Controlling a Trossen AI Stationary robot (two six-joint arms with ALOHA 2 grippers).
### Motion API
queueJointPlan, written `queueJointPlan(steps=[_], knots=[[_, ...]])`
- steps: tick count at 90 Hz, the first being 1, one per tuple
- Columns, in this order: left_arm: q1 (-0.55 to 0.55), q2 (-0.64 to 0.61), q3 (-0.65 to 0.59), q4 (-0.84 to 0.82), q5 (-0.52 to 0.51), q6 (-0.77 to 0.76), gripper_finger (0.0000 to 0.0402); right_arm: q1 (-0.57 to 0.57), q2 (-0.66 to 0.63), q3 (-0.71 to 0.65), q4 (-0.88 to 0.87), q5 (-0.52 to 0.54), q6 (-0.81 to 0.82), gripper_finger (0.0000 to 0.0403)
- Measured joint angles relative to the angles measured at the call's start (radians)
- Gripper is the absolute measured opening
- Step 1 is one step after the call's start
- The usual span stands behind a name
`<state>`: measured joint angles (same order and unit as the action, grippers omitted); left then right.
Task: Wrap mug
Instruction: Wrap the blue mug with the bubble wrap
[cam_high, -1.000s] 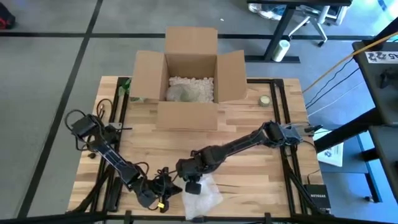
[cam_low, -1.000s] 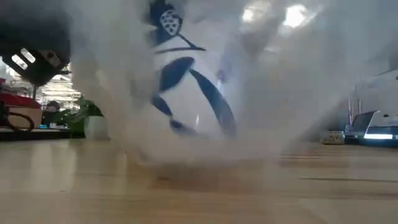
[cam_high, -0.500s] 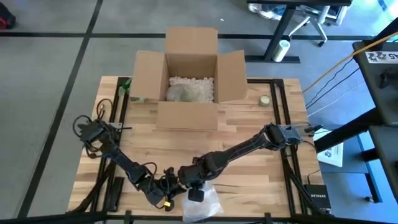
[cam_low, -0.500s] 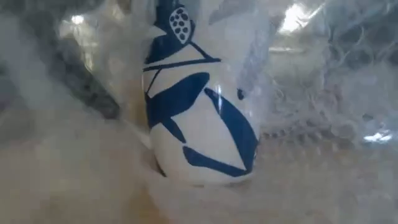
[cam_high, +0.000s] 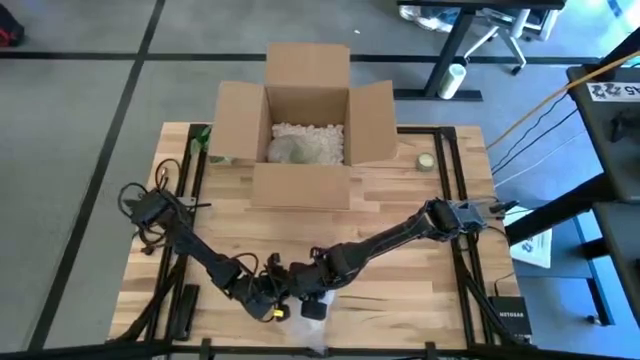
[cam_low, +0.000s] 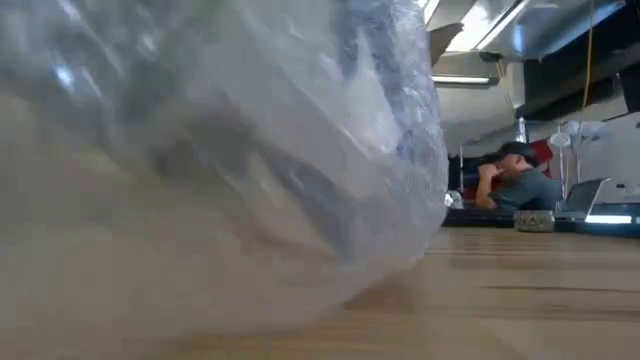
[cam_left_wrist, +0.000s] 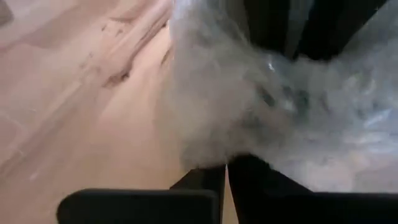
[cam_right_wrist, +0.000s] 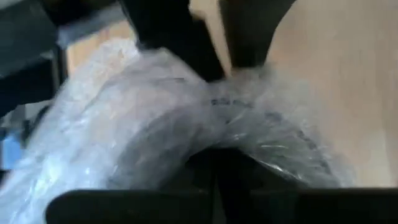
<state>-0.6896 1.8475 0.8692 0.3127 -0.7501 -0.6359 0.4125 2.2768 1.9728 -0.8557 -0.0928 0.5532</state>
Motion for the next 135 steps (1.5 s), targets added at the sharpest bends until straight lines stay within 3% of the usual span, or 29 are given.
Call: queueJointPlan(steps=[20, 34, 57, 86, 105, 119, 135], knots=[[-0.072, -0.191, 0.0, -0.195, -0.006, -0.022, 0.0, 0.002, 0.0, 0.0, 0.018, -0.017, -0.003, 0.0], [-0.133, -0.258, 0.002, -0.263, -0.021, -0.073, 0.0, 0.007, 0.001, 0.0, 0.038, -0.016, -0.003, 0.0], [-0.224, -0.256, 0.001, -0.343, -0.024, -0.265, 0.0, 0.007, 0.001, 0.0, 0.043, -0.016, -0.002, 0.0], [-0.283, -0.171, 0.002, -0.264, 0.157, -0.495, 0.0, -0.002, 0.001, -0.001, 0.045, -0.003, -0.007, 0.0], [-0.251, -0.065, 0.003, -0.073, 0.207, -0.474, 0.0, -0.001, 0.001, -0.001, 0.046, 0.002, -0.008, 0.0], [-0.225, -0.021, 0.058, -0.059, 0.265, -0.434, 0.0, -0.001, 0.001, -0.002, 0.047, 0.003, -0.008, 0.0], [-0.203, -0.002, 0.135, -0.037, 0.251, -0.275, 0.0, -0.001, 0.001, -0.002, 0.056, 0.013, -0.009, 0.0]])
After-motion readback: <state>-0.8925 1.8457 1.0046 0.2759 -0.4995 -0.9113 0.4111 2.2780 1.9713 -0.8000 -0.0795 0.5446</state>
